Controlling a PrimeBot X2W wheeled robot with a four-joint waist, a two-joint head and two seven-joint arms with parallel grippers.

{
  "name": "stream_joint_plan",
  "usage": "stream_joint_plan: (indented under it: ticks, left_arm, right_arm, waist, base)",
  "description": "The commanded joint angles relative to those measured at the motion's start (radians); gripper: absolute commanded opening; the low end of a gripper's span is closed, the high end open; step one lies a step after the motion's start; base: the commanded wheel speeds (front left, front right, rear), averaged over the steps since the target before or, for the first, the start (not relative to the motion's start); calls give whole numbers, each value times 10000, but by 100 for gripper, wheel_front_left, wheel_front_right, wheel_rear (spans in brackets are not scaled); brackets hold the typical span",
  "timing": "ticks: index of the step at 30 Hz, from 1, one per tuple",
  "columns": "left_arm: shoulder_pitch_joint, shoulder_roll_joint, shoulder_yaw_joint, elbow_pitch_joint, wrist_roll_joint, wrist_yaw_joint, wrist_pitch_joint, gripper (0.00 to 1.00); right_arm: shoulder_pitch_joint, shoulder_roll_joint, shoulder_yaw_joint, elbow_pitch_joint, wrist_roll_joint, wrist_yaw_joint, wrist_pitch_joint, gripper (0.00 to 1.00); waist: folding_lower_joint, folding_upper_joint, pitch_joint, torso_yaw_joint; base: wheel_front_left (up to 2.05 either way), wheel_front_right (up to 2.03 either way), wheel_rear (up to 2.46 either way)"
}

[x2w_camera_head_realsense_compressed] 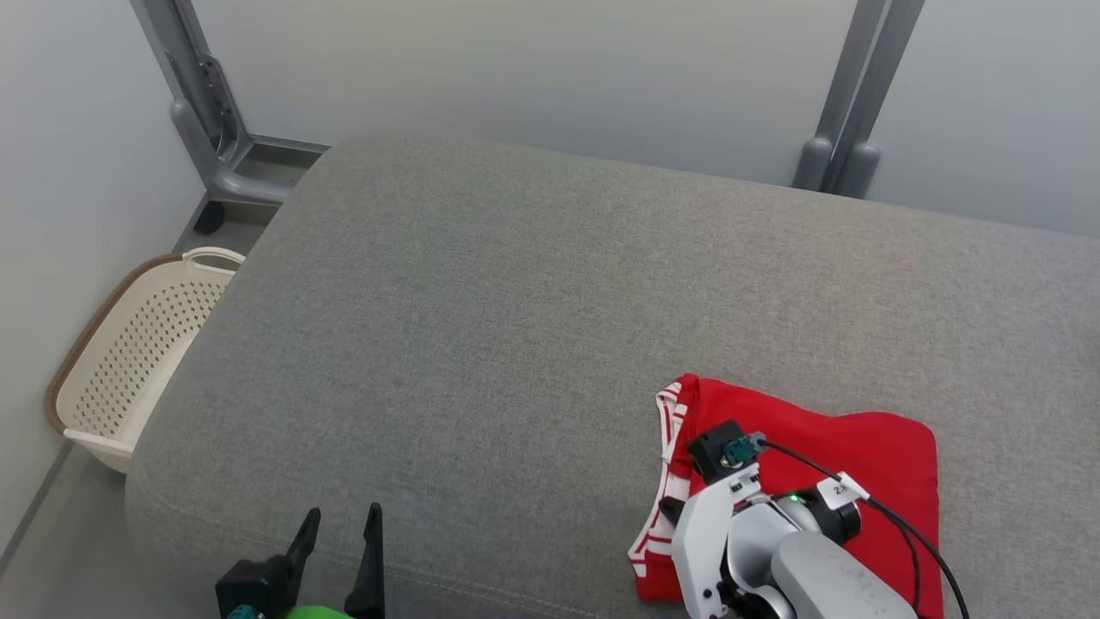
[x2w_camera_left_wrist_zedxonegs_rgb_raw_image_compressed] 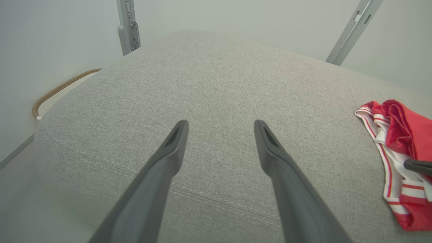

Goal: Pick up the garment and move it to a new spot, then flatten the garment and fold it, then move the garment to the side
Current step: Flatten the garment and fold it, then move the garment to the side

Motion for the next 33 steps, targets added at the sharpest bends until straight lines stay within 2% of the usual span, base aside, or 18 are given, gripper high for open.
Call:
stream_joint_plan:
  ticks: [1, 4, 5, 6, 7, 8, 14, 19, 25, 33]
  left_arm:
    - [157, 69, 35, -10, 1, -7, -29, 100]
    - [216, 100, 81, -33, -23, 56, -28, 100]
    - [237, 111, 91, -53, -26, 71, -29, 100]
    - [251, 117, 109, -81, -31, 89, -29, 100]
    - [275, 133, 116, -104, -38, 100, -28, 100]
    - [302, 142, 123, -120, -41, 102, -28, 100]
    - [397, 201, 115, -231, -27, 155, -28, 100]
    - [380, 216, 115, -328, -49, 183, -29, 100]
    - [173, 191, 103, -396, -74, 184, -28, 100]
    - [-117, 136, 76, -399, -75, 134, -28, 100]
  right_arm:
    - [-13, -25, 39, -44, 70, -6, -62, 0]
    - [-254, -30, 85, -264, 357, -6, -122, 0]
    - [-316, -28, 28, -336, 427, -6, -122, 15]
    - [-380, -31, -12, -419, 469, -6, -78, 34]
    - [-457, -31, -118, -519, 484, -6, -61, 60]
    - [-544, -36, -275, -628, 517, -6, -41, 100]
    - [-601, -27, -1875, -1218, 436, -5, 454, 100]
    - [-109, -24, -3382, -1861, -268, -5, 1532, 100]
    - [700, -16, -5174, -3237, -1048, -5, 2616, 100]
    - [1561, -21, -6228, -4187, -1375, -5, 3405, 100]
  waist:
    - [0, -1, -44, 18]
    - [0, -1, -137, -51]
    - [0, -1, -170, -96]
    - [0, -1, -201, -151]
    - [0, -1, -223, -207]
    - [0, -1, -249, -275]
    - [0, -1, -363, -732]
    - [0, -1, -336, -1144]
    - [0, -1, -127, -1534]
    - [0, -1, 251, -1841]
  base:
    - [0, 0, 0]
    - [0, 0, 0]
    - [0, 0, 0]
    - [0, 0, 0]
    - [0, 0, 0]
    - [0, 0, 0]
    - [0, 0, 0]
    - [0, 0, 0]
    - [0, 0, 0]
    - [0, 0, 0]
